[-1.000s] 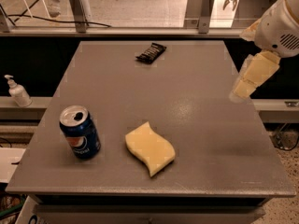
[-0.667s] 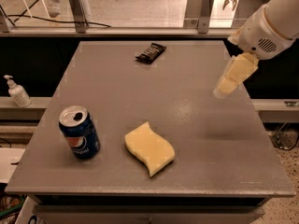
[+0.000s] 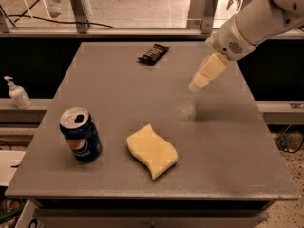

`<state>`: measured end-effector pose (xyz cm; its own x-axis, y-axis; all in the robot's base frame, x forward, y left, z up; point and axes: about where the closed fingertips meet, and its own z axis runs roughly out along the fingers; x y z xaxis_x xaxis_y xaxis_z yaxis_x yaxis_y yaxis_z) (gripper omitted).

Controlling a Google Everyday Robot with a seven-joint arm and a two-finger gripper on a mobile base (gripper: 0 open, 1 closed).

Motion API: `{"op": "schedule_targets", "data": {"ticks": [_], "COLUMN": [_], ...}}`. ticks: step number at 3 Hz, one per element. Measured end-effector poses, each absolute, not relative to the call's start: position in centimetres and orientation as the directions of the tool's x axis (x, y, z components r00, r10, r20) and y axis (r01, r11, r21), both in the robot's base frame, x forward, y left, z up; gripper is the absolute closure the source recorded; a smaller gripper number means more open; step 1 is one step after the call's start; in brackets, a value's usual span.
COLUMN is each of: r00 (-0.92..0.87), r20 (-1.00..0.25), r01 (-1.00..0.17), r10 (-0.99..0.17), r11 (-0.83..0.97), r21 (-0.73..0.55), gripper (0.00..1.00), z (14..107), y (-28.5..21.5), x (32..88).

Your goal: Move rxbar chocolate near sponge

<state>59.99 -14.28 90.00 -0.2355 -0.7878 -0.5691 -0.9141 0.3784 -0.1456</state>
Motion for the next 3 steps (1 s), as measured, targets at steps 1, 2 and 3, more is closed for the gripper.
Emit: {"op": "schedule_targets", "data": {"ticks": [1,2,3], "r00": [-0.208,-0.208,-0.203], "r20": [-0.655,-0.655,-0.667], "r01": [-0.922,-0.922,-0.924], "r10": [-0.727,-0.727,-0.717], "r11": [0.369,0.369,0.366], "r21": [-0.117,-0.117,-0.112], "gripper": [0.0,0.0,0.0], "z": [88.88,88.87,88.86], "y": [-11.2,-11.19,-11.18], "x": [61.58,61.58,61.4]}}
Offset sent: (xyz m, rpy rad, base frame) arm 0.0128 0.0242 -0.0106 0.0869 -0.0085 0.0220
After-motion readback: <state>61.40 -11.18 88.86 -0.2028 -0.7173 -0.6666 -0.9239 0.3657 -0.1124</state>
